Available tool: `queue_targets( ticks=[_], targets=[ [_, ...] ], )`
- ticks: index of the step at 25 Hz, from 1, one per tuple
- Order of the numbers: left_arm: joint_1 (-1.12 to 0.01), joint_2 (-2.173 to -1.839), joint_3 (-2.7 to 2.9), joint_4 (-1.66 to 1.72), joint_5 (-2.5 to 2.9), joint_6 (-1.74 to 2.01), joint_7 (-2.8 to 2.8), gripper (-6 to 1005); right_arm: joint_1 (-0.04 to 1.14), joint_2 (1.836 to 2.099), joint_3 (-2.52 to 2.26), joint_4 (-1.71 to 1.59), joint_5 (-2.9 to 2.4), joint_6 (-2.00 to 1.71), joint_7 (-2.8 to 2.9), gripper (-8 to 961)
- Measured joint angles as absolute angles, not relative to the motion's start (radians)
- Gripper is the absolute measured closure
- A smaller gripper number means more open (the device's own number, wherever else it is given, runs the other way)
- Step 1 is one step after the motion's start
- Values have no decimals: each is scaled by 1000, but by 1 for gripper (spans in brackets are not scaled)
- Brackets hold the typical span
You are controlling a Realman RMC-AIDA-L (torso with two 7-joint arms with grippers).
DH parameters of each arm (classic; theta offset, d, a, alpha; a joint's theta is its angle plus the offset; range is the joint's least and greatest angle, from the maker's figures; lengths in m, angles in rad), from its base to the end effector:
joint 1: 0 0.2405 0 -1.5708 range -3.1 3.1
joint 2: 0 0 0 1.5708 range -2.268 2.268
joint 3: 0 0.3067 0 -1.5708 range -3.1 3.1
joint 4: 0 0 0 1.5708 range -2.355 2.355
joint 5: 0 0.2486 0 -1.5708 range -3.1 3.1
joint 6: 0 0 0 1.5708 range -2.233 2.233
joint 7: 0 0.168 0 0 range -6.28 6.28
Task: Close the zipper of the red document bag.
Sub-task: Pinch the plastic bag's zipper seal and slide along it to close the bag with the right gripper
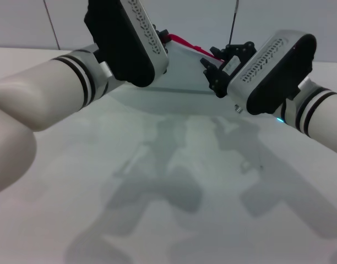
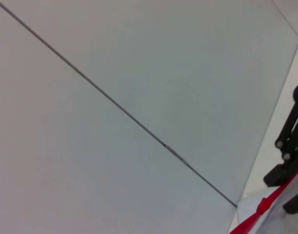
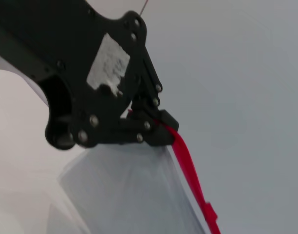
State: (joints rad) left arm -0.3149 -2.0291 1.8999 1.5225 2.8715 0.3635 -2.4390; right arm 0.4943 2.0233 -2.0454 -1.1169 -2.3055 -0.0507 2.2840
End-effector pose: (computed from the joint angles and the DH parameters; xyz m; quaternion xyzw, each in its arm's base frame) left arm -0.1499 0.4439 -0.0594 -0.8666 0.0890 -0.0023 0.4911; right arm 0.1684 0.4631 -0.1335 -0.8937 0.0084 0.0945 0.4384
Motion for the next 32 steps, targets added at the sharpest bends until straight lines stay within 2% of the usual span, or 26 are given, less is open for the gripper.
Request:
queue_targets(
  ticks=[18, 32],
  targets=[
    [-328, -2029, 1909, 1518, 2872, 364, -2439, 956, 522, 2023, -2064, -1152, -2306, -49, 2283, 705],
    [-330, -2029, 1919, 1528, 2872, 364, -2439, 955, 533, 2023, -2058, -1139, -2300, -49, 2282, 739]
  ],
)
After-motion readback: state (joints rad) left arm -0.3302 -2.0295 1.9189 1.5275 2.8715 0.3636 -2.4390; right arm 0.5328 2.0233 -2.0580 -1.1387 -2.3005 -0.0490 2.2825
